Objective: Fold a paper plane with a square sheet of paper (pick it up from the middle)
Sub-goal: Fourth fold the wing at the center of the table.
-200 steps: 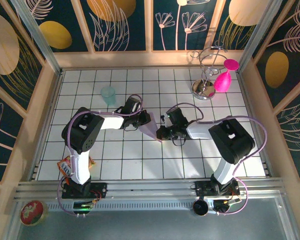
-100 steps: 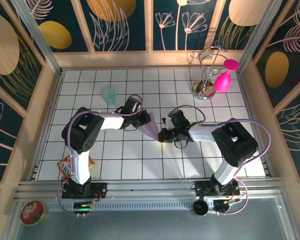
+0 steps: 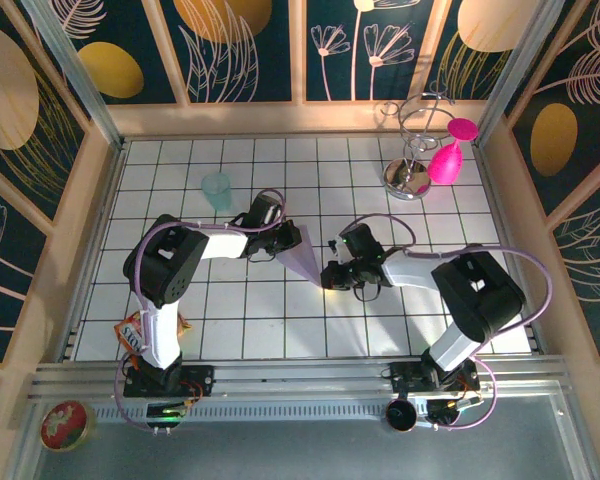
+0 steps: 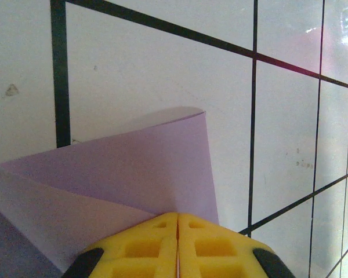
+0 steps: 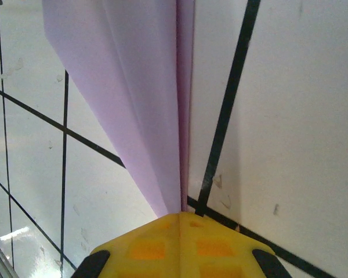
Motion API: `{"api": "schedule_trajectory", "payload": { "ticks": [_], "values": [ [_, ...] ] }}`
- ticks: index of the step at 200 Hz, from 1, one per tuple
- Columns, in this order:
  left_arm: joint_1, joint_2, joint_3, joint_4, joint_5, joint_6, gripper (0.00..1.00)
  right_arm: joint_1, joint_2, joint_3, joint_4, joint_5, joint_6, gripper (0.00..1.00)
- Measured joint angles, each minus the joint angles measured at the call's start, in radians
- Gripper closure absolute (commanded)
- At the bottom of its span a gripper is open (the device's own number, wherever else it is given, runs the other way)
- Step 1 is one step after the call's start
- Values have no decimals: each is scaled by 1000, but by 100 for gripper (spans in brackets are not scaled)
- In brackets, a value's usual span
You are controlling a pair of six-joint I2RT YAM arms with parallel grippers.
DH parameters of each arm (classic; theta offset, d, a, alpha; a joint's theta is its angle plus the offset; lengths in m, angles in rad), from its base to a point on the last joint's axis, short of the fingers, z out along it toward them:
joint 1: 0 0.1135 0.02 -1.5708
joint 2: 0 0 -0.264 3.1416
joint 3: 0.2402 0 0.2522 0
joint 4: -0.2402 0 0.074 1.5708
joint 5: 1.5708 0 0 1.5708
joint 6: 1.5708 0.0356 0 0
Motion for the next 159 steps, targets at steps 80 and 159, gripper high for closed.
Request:
{"api": "schedule_trajectory", "payload": {
  "ticks": [80,159],
  "values": [
    [0,0,0,0,0,0,92,0,173,207,33,-12,5,99],
    [0,-1,-2,0,-5,0,92,-2,192,143,129,-24,0,100]
  ]
}}
